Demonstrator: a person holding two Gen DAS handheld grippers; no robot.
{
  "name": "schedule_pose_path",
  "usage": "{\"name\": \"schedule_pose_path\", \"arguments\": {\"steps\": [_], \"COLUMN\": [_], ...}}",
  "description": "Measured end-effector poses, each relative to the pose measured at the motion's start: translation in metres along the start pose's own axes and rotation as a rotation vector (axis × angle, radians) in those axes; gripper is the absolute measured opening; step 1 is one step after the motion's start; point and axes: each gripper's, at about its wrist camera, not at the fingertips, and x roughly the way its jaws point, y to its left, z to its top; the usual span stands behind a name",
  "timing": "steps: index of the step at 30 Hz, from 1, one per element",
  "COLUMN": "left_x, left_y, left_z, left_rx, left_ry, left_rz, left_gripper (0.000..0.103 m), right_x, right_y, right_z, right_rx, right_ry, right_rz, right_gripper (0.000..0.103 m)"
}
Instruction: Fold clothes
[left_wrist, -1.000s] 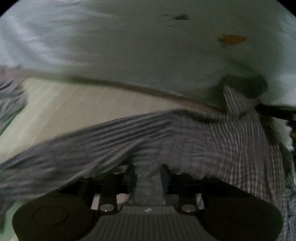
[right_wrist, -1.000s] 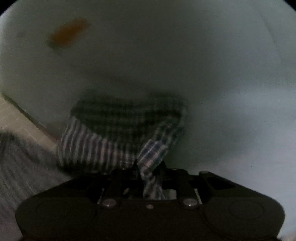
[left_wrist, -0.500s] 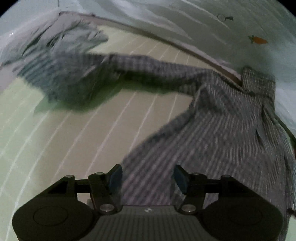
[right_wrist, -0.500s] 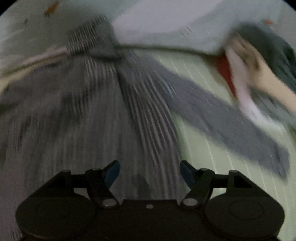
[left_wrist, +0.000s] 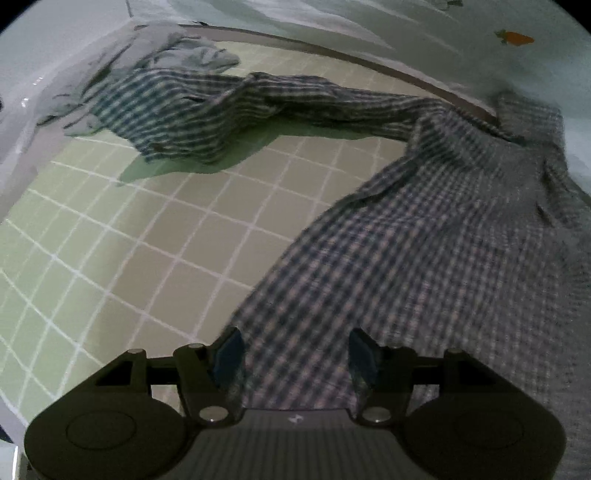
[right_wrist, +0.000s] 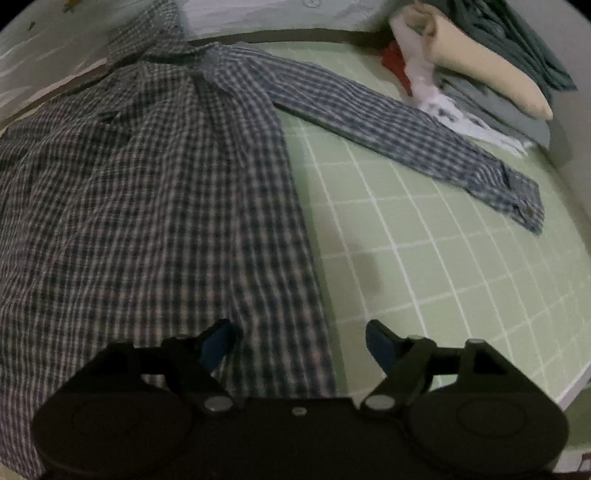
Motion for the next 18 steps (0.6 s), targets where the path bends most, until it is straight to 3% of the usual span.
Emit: {"name": "schedule_pose_path", "arguments": {"steps": [4, 7, 9, 12, 14, 15, 16, 18], "left_x": [0.003, 0.005, 0.005, 0.002, 0.000, -0.001, -0.003, -0.006], "left_y": [0.004, 0.002, 0.000, -0.002, -0.003, -0.001, 0.002, 0.008], "left_z": [0.003, 0.004, 0.004, 0.002, 0.001, 0.000, -0.002, -0.007], "left_rx": [-0.010, 0.020, 0.024, 0.039, 0.057, 0.054, 0.038, 0.008], "left_ry": [-0.013, -0.014, -0.013, -0.018, -0.007, 0.000, 0.010, 0.026], "left_rz": [-0.014, -0.015, -0.006, 0.050, 0.077, 0.076, 0.058, 0.029], "left_gripper": [0.070, 0.070, 0.066, 0.043, 0.023, 0.007, 0.000, 0.000], "right_x": [-0.001, -0.004, -0.006, -0.007, -0.008, -0.008, -0.009, -0.011], "right_y": [-0.005, -0.006, -0.003, -0.003, -0.005, -0.006, -0.008, -0.015], "right_z": [-0.005, -0.008, -0.008, -0.008, -0.008, -0.009, -0.009, -0.010], "right_rx": [0.036, 0.062, 0.053, 0.054, 0.065, 0.068, 0.070, 0.086], "right_ry": [0.007, -0.009, -0.015, -0.019, -0.023, -0.027, -0.031, -0.035], "right_rz": [0.035, 0.067, 0.069, 0.081, 0.091, 0.089, 0.082, 0.077], "right_gripper": [0.080, 0.057, 0.035, 0.005, 0.003, 0.003, 0.003, 0.003]}}
